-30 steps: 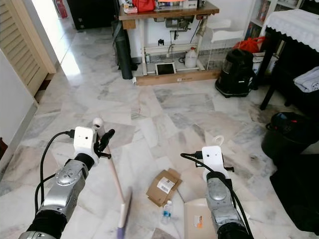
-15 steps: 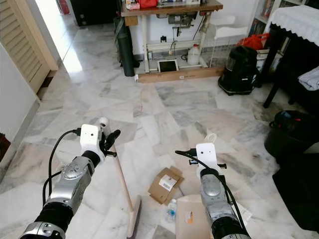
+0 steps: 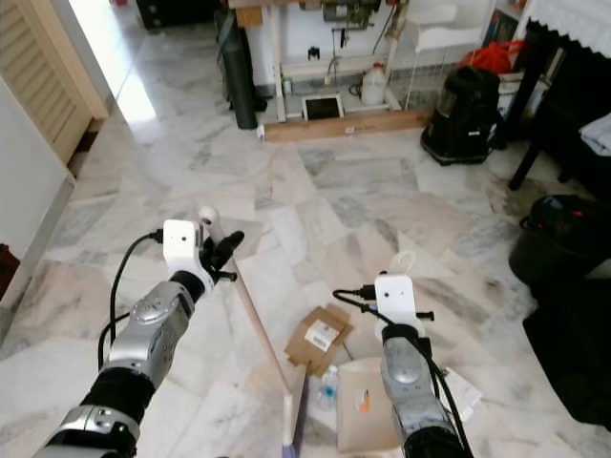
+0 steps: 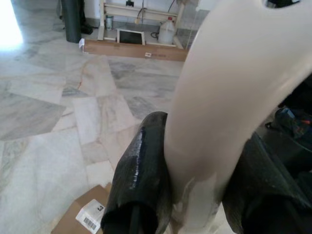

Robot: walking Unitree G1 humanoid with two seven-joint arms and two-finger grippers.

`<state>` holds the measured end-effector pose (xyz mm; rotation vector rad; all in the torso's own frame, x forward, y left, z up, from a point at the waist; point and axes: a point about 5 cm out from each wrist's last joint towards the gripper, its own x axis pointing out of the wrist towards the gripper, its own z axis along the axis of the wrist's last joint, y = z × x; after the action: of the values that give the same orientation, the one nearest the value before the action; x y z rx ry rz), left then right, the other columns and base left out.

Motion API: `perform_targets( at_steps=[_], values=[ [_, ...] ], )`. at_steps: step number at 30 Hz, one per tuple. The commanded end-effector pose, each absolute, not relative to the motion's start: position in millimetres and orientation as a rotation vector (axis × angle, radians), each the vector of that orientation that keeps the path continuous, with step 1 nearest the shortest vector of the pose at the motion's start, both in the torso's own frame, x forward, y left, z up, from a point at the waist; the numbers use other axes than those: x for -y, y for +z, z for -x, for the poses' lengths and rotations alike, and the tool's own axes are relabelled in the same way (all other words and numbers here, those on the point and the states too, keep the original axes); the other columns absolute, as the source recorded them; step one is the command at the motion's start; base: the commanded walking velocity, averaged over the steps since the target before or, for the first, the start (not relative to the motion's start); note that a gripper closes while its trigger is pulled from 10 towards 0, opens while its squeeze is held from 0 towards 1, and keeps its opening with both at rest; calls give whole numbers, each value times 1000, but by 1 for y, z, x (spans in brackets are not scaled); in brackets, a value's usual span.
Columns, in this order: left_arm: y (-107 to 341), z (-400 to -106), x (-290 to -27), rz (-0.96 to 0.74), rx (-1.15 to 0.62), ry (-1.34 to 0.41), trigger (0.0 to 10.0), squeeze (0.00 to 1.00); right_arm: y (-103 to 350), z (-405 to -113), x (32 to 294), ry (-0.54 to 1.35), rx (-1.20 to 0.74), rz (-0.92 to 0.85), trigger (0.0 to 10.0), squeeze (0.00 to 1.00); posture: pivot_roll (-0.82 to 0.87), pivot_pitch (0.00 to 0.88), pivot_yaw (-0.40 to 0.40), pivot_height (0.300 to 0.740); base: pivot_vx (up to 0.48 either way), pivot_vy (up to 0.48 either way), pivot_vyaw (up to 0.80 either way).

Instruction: Sweep floor

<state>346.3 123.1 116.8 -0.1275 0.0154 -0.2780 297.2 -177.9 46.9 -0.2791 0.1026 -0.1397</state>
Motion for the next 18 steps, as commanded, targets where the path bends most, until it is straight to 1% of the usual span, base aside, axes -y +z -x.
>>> perform_targets(
  at_steps=[1,2,5,13,16,17,18],
  values=[
    [118,-347,-131,68,2,-257,10000,0,26,-284,179,-143,-200,270,10000,0,79,218,87,740,0,0,0],
    [118,-347,-131,68,2,-257,10000,0,26,-284,179,-143,-200,270,10000,0,79,218,87,740,0,0,0],
    [93,-334,-124,-16,-43,-296,10000,0,32,-285,177,-158,-172,261,10000,0,62,245,99,740,0,0,0],
    [93,-334,-123,-29,-31,-302,10000,0,39,-283,180,-167,-141,248,10000,0,46,262,106,740,0,0,0],
    [89,-335,-123,-20,-46,-305,10000,0,38,-280,179,-148,-143,231,10000,0,35,277,109,740,0,0,0],
    [87,-337,-123,35,-62,-303,10000,0,36,-278,179,-158,-156,191,10000,0,27,285,110,740,0,0,0],
    [87,-337,-122,55,-72,-307,10000,0,36,-277,180,-167,-164,167,10000,0,24,288,111,740,0,0,0]
  ],
)
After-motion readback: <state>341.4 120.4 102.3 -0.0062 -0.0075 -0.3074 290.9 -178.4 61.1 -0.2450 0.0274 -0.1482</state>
